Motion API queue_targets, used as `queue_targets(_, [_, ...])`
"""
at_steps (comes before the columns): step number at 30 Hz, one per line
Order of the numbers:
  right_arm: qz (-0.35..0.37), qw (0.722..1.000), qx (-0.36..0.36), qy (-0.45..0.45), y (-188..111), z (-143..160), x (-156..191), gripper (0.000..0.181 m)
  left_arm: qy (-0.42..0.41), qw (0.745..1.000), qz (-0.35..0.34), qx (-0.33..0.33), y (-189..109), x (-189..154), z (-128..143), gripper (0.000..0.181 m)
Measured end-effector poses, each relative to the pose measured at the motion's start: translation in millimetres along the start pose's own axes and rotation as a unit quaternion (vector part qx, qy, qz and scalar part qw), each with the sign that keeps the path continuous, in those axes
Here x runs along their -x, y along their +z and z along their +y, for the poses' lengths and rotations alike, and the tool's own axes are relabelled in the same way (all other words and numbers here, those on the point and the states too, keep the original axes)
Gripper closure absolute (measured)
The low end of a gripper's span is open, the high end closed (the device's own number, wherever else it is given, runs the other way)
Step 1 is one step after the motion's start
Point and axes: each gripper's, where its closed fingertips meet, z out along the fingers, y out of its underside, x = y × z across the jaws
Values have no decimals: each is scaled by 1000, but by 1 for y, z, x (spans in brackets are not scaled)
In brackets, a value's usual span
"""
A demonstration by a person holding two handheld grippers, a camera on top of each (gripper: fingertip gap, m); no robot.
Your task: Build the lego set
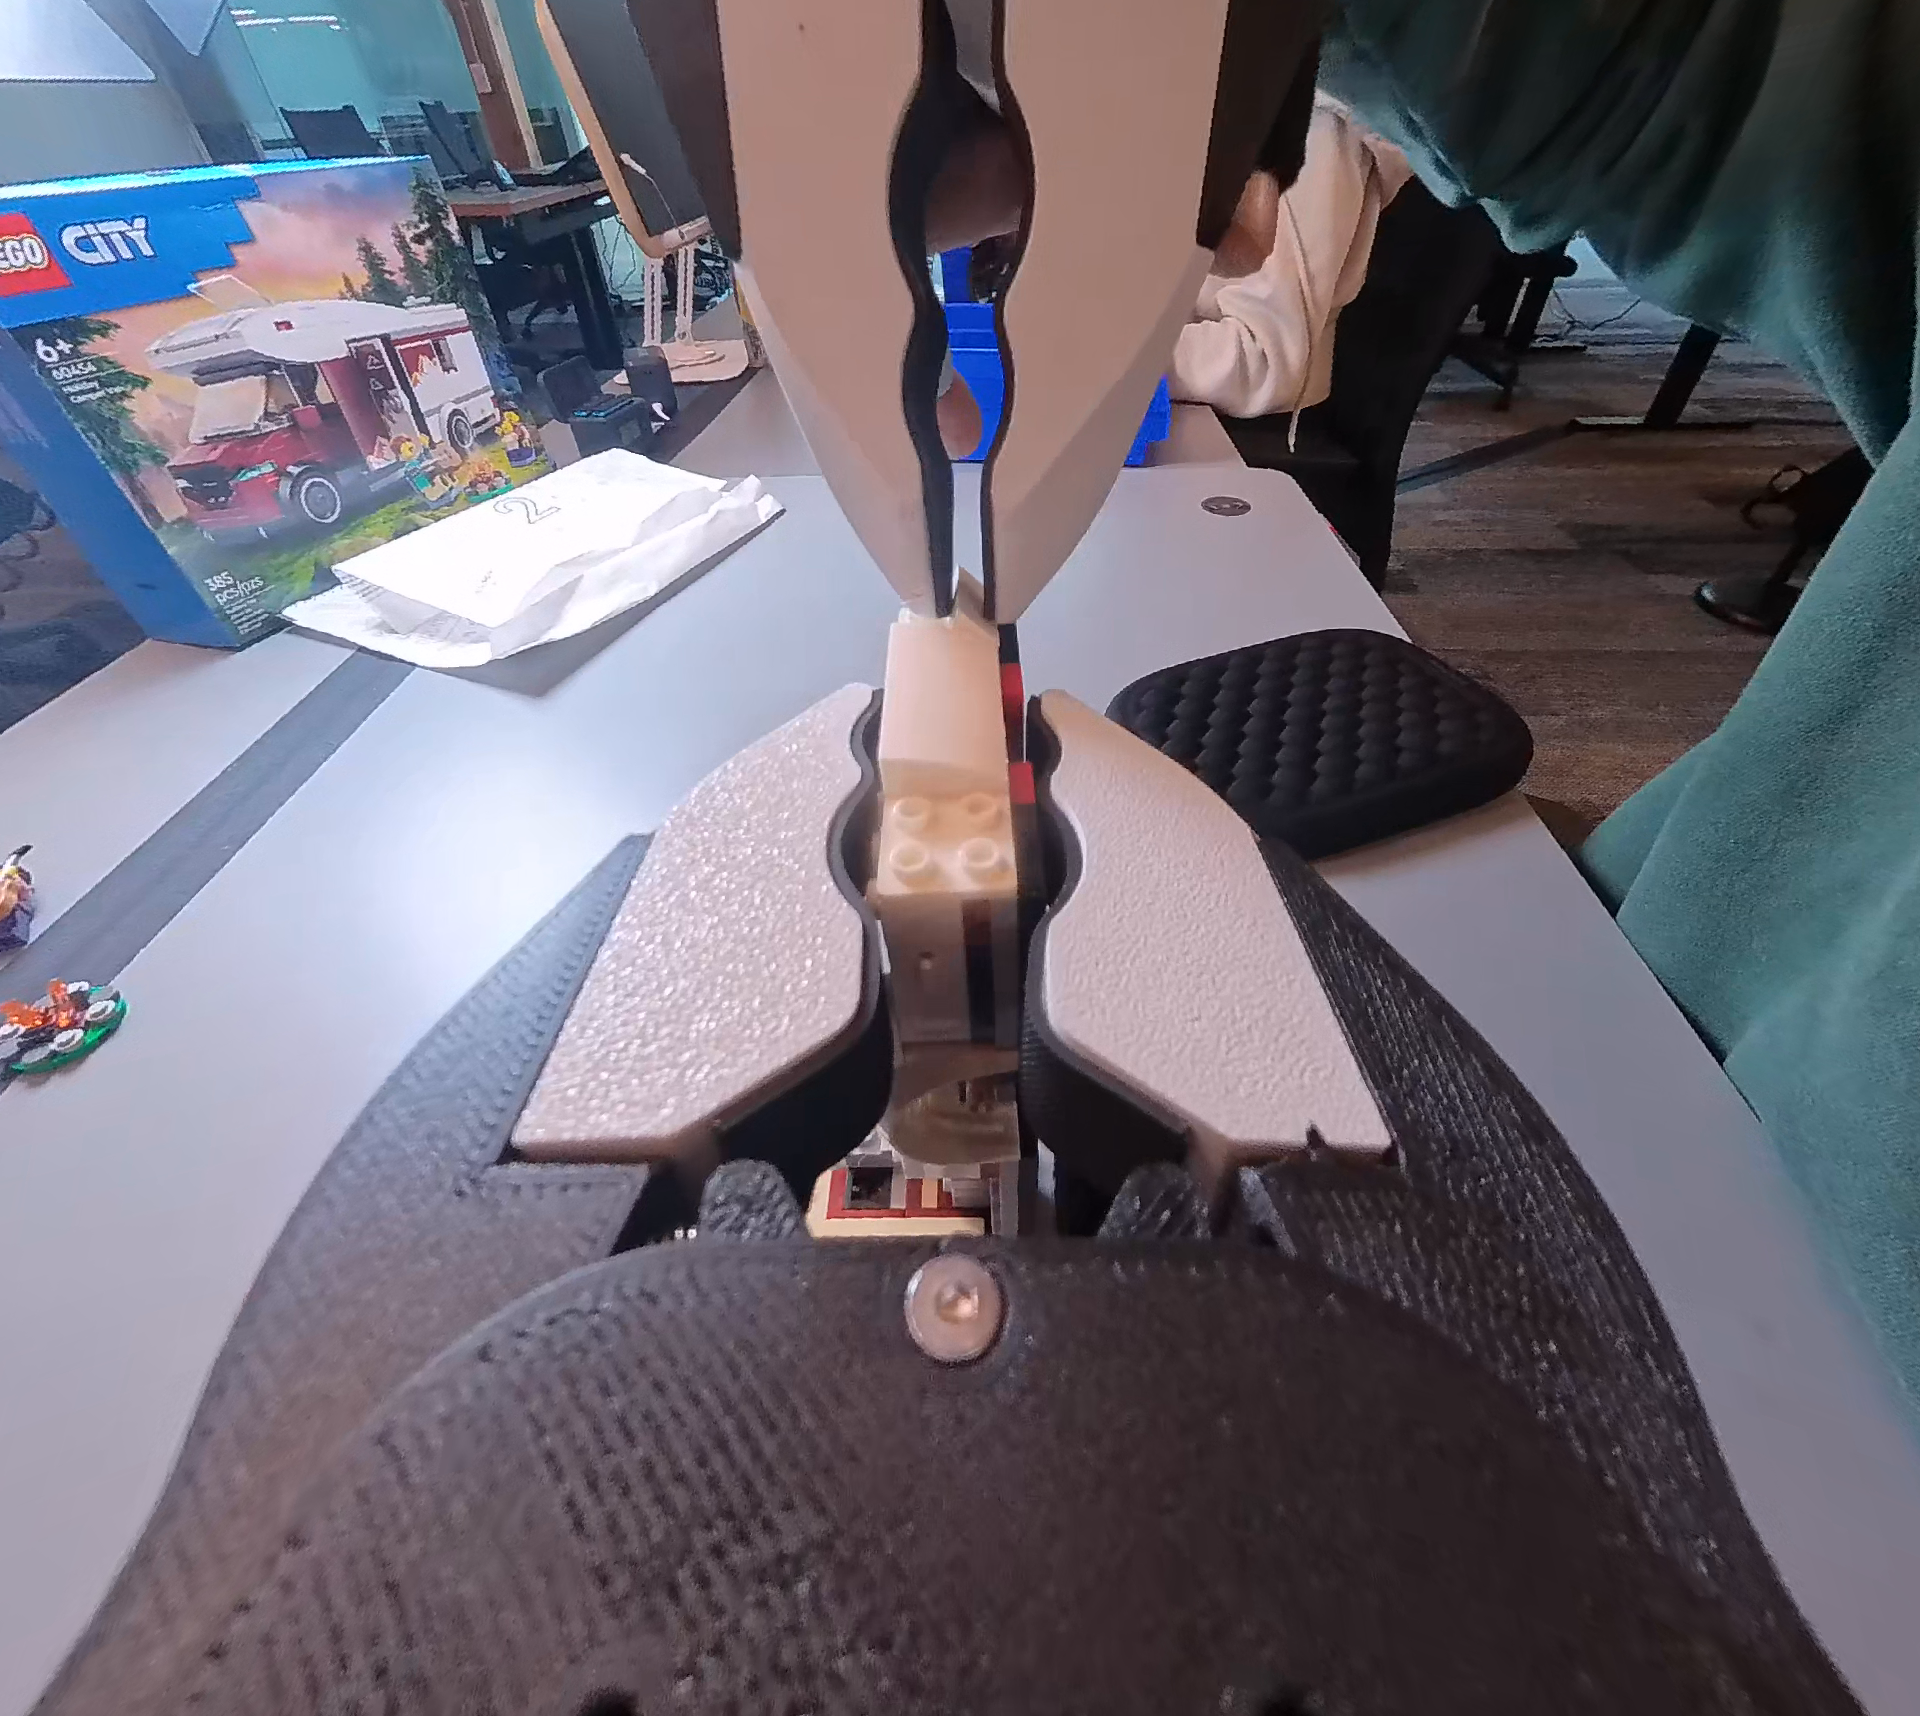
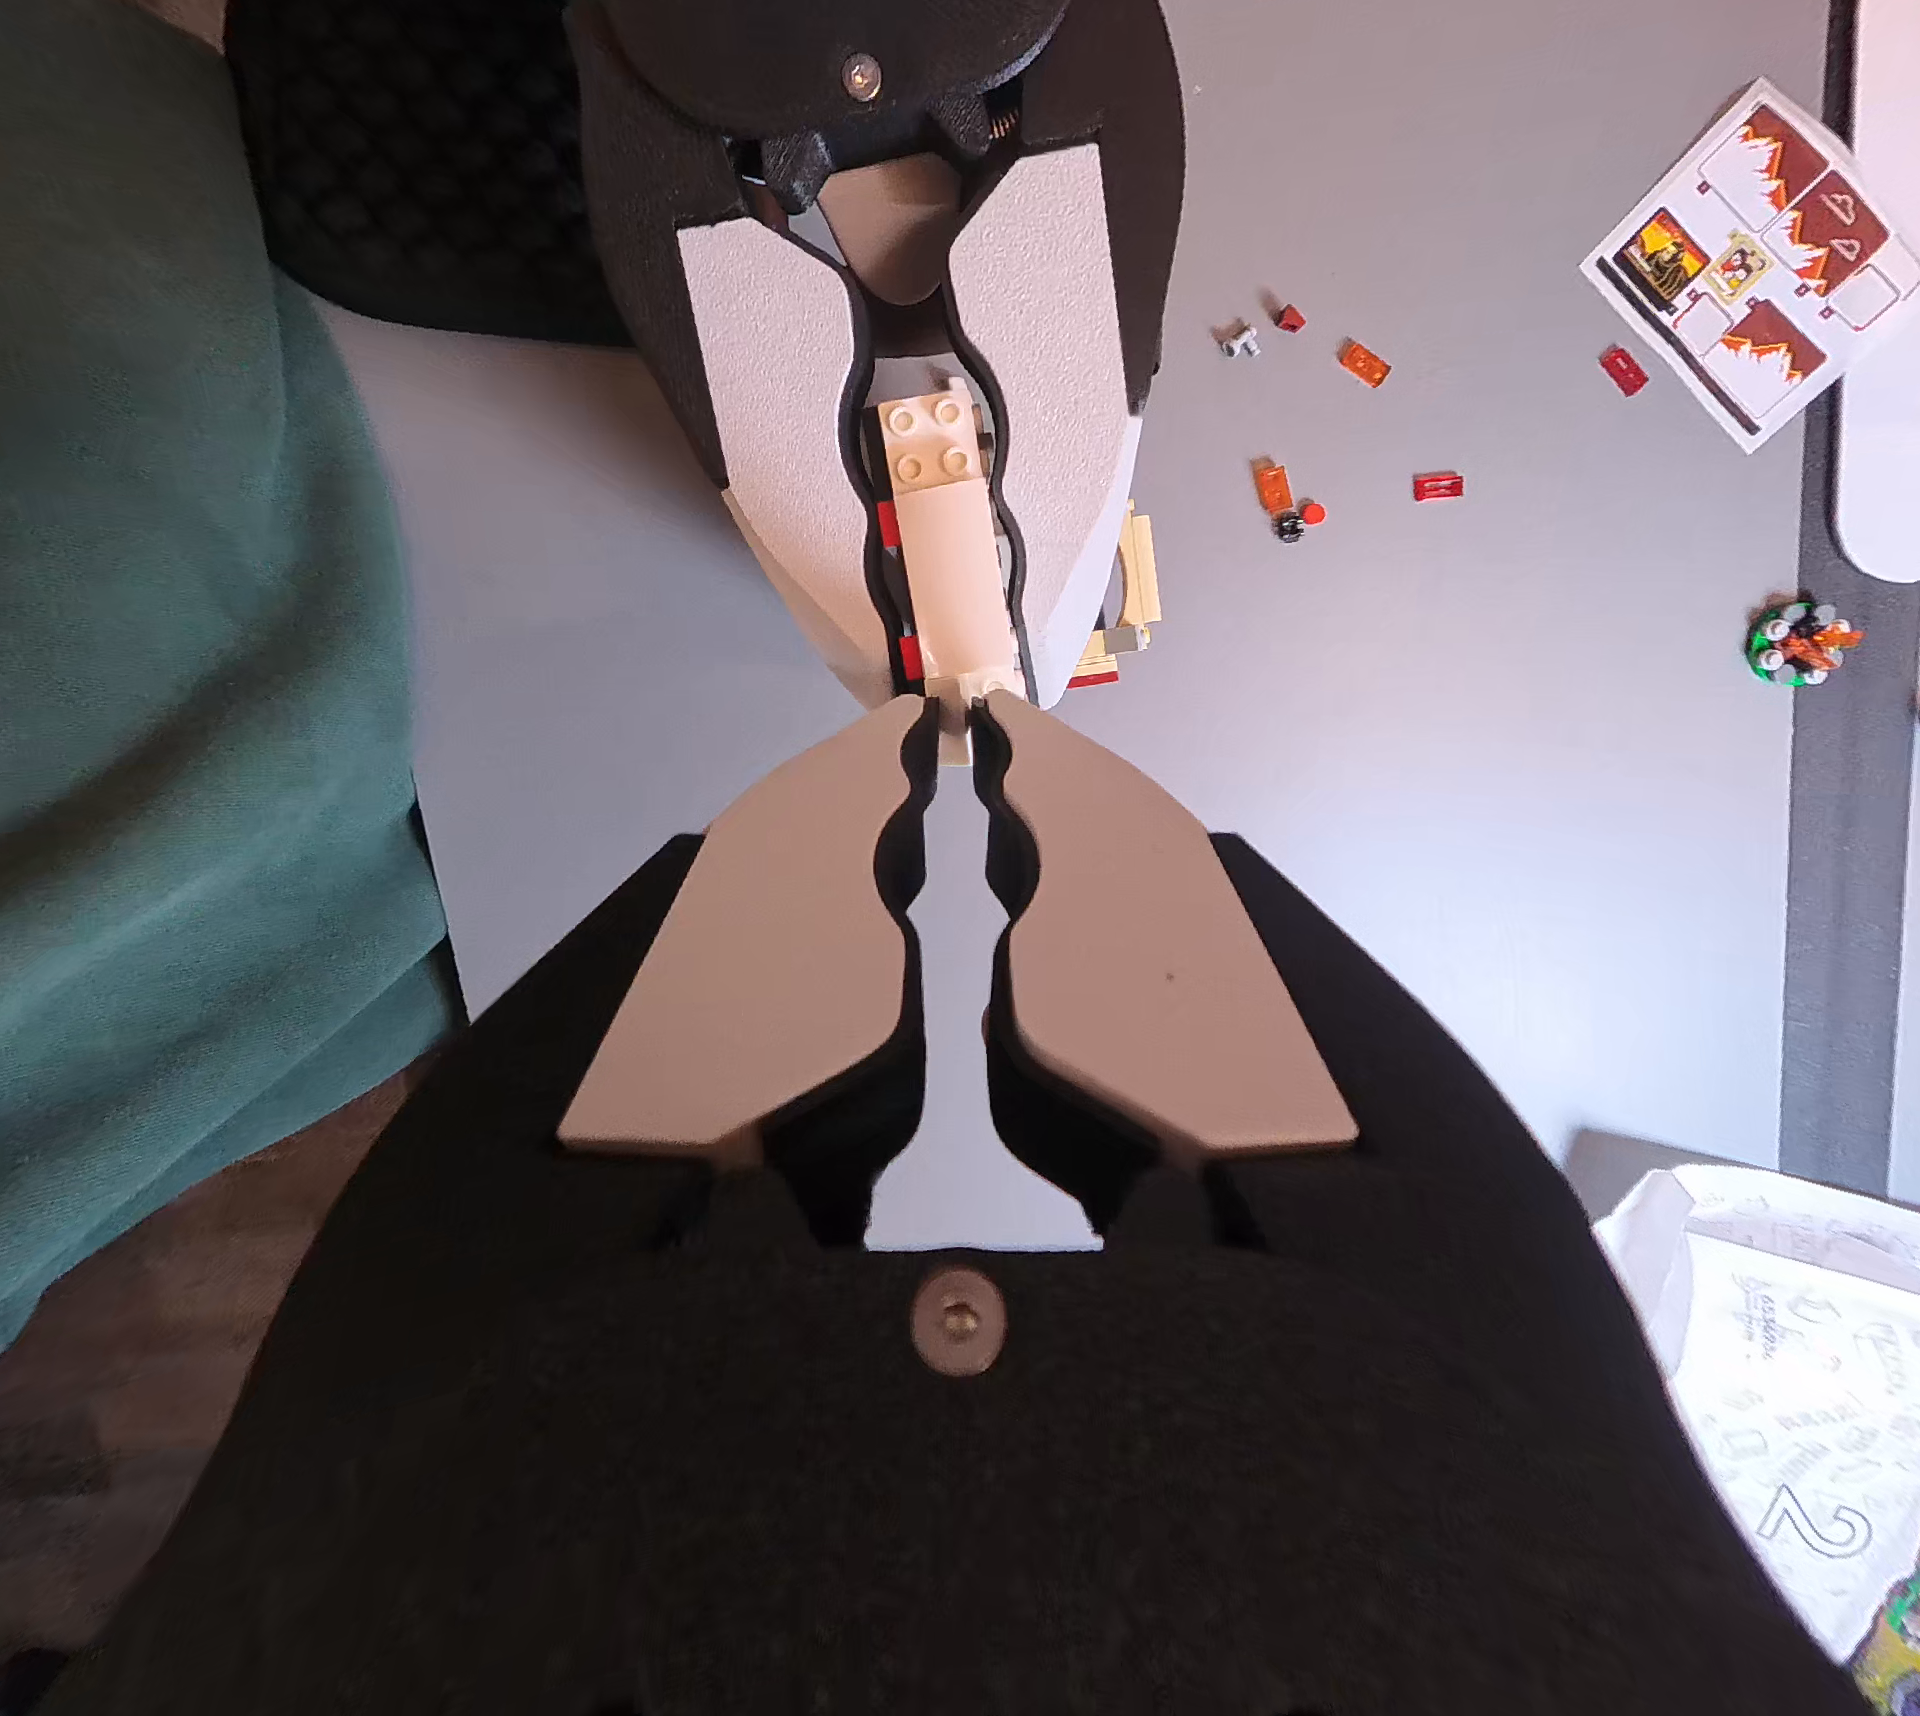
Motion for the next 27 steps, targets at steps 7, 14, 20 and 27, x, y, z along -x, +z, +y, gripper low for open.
queue_targets(7, [-14,1000,20,4,0,0,2,176,1,1000,3,1,0,-1,0,156])
queue_targets(14, [-11,1000,20,-2,-1,-1,1,178,0,1000,5,0,0,-1,0,156])
queue_targets(20, [-15,999,34,-1,-1,0,1,178,-4,1000,7,-3,1,-2,0,156])
queue_targets(27, [-27,998,59,10,0,1,2,178,-9,1000,6,-9,1,-2,-1,156])
